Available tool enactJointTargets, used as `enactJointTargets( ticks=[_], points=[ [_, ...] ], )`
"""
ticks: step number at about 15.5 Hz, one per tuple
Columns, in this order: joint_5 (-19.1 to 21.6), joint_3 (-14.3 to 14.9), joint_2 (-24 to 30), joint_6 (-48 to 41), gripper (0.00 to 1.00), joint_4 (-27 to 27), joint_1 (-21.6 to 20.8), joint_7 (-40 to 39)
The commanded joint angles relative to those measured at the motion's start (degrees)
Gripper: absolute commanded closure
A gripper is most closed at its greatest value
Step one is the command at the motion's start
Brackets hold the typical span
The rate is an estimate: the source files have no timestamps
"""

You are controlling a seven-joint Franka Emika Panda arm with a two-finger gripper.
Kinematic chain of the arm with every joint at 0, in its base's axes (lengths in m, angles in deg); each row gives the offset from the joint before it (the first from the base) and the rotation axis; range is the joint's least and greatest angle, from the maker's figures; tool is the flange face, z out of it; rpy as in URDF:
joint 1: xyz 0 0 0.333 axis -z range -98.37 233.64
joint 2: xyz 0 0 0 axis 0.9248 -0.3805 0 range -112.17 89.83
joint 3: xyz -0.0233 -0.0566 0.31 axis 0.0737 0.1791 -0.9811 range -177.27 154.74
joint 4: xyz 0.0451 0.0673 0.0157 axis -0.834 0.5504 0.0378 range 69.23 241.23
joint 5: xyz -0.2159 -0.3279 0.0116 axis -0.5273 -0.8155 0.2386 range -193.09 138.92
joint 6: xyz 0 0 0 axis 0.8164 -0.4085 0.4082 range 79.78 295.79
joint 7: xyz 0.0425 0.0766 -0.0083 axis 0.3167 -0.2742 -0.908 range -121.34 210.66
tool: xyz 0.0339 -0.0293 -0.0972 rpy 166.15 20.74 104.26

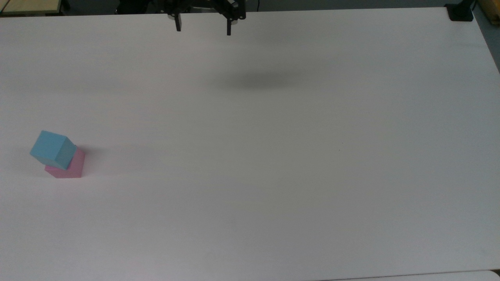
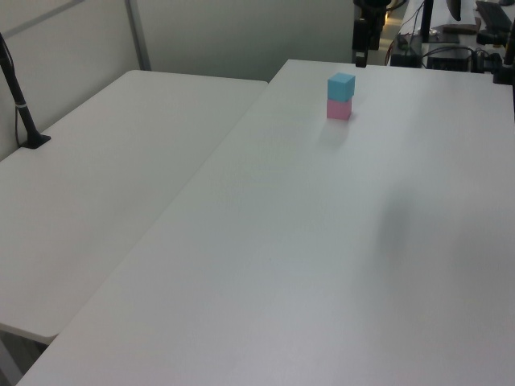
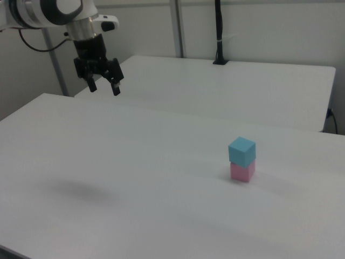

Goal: Put blue cube on pink cube

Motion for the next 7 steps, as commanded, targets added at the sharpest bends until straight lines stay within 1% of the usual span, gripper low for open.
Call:
enactJointTargets(
  ticks=[1, 3, 4, 7],
  points=[
    [0.2, 8.1, 2.2, -1.3, 0.0, 2.3, -9.2, 2.2],
    [0.2, 11.1, 2.2, -1.6, 0.0, 2.4, -12.3, 2.2],
    [0.3, 12.1, 2.2, -1.6, 0.0, 2.4, -13.2, 2.2],
    [0.4, 12.4, 2.2, -1.6, 0.0, 2.3, -12.9, 1.6]
  ],
)
